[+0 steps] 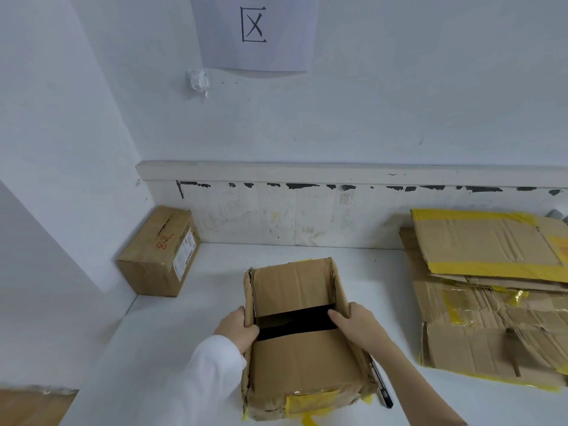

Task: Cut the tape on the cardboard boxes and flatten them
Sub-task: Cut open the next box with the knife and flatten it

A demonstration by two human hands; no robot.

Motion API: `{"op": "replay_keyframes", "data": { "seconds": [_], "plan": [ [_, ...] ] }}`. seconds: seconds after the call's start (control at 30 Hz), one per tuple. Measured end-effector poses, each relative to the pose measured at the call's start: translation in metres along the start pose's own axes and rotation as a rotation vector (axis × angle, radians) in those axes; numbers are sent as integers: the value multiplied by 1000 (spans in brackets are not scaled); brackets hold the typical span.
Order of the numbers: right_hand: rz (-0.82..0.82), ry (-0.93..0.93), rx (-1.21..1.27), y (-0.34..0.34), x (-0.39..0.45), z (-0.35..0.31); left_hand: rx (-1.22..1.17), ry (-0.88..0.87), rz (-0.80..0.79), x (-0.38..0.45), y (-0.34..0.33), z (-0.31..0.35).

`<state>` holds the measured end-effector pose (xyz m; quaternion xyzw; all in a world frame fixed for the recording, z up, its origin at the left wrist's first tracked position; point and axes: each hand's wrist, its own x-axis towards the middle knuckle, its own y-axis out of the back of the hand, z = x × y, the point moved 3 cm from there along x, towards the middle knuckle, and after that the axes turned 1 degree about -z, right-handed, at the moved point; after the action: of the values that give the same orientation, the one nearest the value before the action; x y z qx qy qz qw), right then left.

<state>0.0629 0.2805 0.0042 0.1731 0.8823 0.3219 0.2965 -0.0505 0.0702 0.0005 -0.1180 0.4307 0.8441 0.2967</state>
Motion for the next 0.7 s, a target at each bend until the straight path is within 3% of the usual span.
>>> {"op": "replay_keyframes", "data": {
  "seconds": [0.13, 0.23, 0.37, 0.5, 0.57, 0.7],
  "plan": [
    [-124, -86, 130, 11, 4, -5, -7, -33, 11, -2, 1, -3],
    [-130, 32, 188, 22, 9, -17, -166, -112, 121, -5, 14, -4],
    [-274, 138, 612, 46, 4, -47, -542, -326, 291, -15, 39, 2],
    [-393, 136, 978, 56, -2, -53, -637, -486, 314, -16, 43, -6],
    [-451, 97, 970, 50, -4, -48, -630, -496, 316, -18, 38, -12],
    [-397, 123, 777, 36, -6, -43, -662, -538, 230, -18, 32, -16]
  ]
}}
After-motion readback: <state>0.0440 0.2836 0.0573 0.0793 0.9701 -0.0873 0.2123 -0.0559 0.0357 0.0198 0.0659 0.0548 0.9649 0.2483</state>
